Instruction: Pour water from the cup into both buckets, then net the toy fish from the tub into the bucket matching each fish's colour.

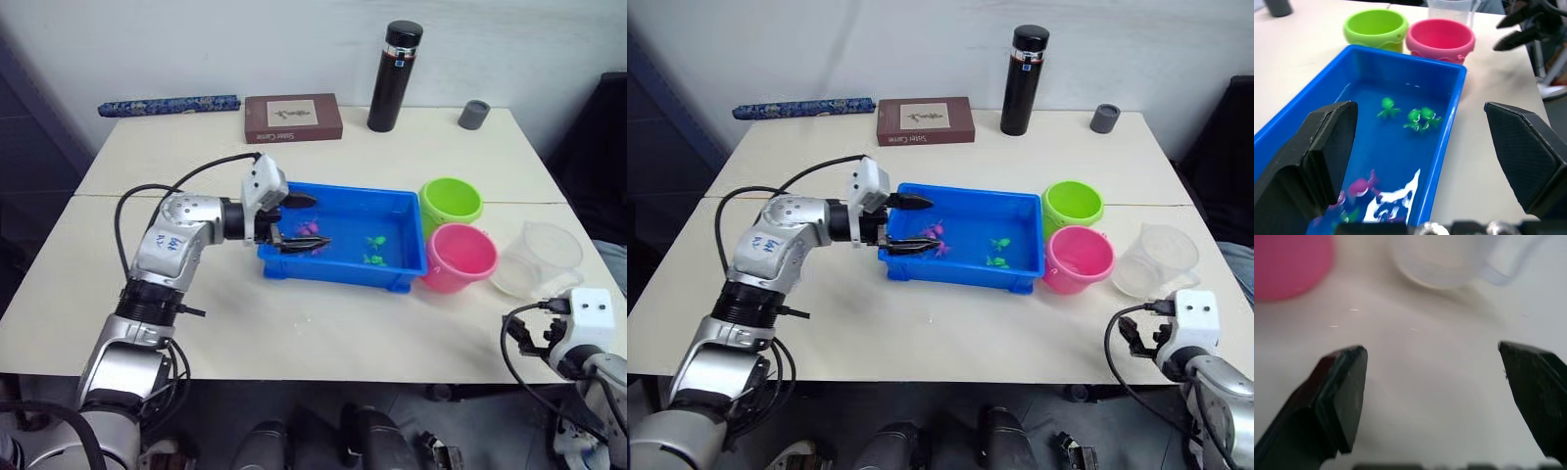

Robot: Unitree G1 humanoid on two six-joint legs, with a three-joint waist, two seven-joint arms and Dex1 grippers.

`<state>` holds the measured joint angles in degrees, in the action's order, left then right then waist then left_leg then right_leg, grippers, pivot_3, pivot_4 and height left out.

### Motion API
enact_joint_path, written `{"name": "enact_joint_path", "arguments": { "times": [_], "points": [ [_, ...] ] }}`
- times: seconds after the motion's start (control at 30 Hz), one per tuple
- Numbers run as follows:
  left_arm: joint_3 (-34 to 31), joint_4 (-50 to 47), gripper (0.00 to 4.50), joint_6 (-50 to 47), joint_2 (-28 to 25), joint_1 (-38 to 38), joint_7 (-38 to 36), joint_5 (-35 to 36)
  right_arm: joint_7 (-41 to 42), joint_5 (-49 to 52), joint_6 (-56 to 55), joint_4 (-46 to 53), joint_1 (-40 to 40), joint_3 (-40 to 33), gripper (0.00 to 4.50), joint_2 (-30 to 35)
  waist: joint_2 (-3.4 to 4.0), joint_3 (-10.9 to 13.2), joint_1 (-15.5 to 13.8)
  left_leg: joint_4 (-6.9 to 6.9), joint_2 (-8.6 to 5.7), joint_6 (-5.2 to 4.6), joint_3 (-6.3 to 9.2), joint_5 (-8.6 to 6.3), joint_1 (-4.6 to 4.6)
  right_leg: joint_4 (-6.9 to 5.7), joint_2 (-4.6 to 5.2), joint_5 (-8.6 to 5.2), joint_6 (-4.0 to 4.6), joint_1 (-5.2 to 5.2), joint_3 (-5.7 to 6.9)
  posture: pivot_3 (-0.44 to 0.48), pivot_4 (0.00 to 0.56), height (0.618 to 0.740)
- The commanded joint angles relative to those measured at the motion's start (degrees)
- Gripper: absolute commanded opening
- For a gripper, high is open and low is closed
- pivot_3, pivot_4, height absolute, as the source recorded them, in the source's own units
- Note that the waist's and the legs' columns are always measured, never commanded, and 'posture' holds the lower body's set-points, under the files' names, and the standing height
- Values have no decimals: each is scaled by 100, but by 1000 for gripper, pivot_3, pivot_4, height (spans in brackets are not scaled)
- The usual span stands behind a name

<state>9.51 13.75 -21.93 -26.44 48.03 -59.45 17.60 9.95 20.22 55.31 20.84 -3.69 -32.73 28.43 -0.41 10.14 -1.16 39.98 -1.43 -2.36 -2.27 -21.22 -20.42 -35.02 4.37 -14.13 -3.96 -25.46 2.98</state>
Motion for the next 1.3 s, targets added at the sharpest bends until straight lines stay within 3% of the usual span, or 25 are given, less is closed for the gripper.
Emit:
{"name": "enact_joint_path", "arguments": {
  "times": [0.03,0.5,1.3],
  "points": [
    [17,22,4460,183,172,186,-82,-54,-546,-196,-115,-231,342,-322,4500,-179,1,1,-4,0,1,1,0,2,0,-1,-2,0,0,0,0,0,150,740],
    [244,-154,4460,51,315,189,-930,42,-1405,-386,-497,-1238,1318,-729,4500,-316,9,-1,-3,1,-2,-8,0,8,-2,-7,2,0,0,0,-3,0,150,740],
    [247,-592,4460,-196,268,121,-910,28,-2445,-512,-1555,-2170,2133,-738,4500,-605,16,-1,16,-1,-3,-12,1,9,-3,-7,4,1,-2,-1,-7,0,150,740]
  ]
}}
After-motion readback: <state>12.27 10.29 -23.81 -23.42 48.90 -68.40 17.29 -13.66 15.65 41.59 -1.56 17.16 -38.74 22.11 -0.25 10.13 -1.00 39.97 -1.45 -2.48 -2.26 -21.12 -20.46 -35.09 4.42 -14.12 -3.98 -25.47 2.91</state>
